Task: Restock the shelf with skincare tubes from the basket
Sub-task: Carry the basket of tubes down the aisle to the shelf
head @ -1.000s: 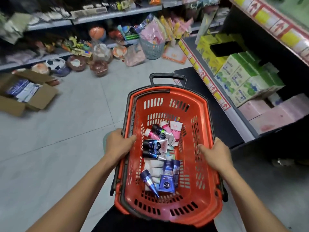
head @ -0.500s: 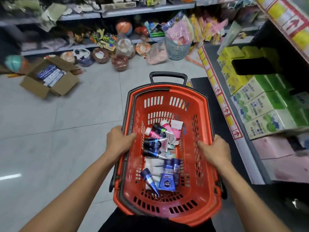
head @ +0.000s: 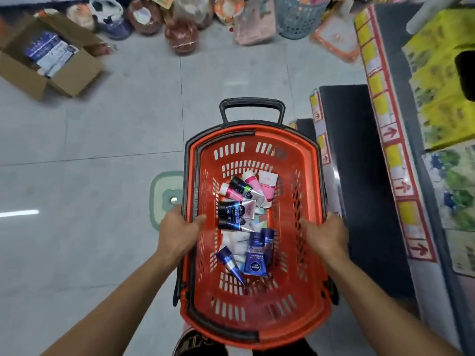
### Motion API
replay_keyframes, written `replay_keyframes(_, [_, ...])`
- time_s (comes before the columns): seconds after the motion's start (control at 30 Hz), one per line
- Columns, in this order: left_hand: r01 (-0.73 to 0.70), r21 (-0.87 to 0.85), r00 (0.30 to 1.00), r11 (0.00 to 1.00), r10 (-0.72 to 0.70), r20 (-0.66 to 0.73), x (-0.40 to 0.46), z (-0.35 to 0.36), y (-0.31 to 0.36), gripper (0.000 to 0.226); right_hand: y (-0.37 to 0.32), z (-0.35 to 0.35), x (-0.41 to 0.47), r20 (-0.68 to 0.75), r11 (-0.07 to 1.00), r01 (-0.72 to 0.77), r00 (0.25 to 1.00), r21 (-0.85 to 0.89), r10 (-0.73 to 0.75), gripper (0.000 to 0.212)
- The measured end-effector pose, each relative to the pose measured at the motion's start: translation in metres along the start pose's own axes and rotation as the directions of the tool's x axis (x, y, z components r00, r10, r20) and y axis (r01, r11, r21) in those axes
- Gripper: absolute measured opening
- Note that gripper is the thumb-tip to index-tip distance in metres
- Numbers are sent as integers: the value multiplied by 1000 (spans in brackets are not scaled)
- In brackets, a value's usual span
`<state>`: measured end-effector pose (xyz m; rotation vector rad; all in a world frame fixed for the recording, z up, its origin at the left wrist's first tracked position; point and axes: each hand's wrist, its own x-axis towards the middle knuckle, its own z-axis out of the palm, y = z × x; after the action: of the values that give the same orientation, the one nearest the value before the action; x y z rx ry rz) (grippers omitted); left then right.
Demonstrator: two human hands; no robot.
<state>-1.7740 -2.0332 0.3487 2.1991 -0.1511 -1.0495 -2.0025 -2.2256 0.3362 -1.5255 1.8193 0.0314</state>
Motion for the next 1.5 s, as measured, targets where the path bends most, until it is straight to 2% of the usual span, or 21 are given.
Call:
replay_keyframes(0.2, [105,-20,989,994,-103,108,96,43,-68,22,43,100,74,36,994,-108,994,17,108,26])
replay_keyframes(0.27, [140,-15,982,990,-137,130,125,60,-94,23,61,131,96,36,993,-116,993,-7,116,39])
replay_keyframes(0.37, [211,-15,966,977,-206,155,164,82,-129,29,80,170,126,63,989,-143,987,-47,146,30])
replay_keyframes(0.47, [250,-18,957,968,-245,154,194,103,-154,34,93,200,158,85,982,-157,982,-104,166,39])
replay_keyframes(0.57, [266,-15,952,964,-260,162,225,123,-173,27,104,228,192,102,982,-146,982,-124,159,37])
replay_keyframes(0.7, [270,15,944,963,-267,194,260,143,-189,15,115,253,228,123,981,-126,982,-147,144,33])
replay_keyframes(0.83, [274,-3,940,962,-267,215,283,164,-194,29,126,266,259,128,980,-134,980,-147,153,41])
replay_keyframes(1.1, [262,-2,941,965,-255,223,314,203,-206,20,142,279,298,111,984,-105,986,-147,122,43])
replay_keyframes(1.33, [257,17,940,966,-254,226,321,222,-215,44,153,287,313,72,981,-135,987,-139,146,46])
replay_keyframes(1.5, [196,46,954,980,-201,222,320,225,-222,69,156,286,315,71,986,-119,989,-116,128,47])
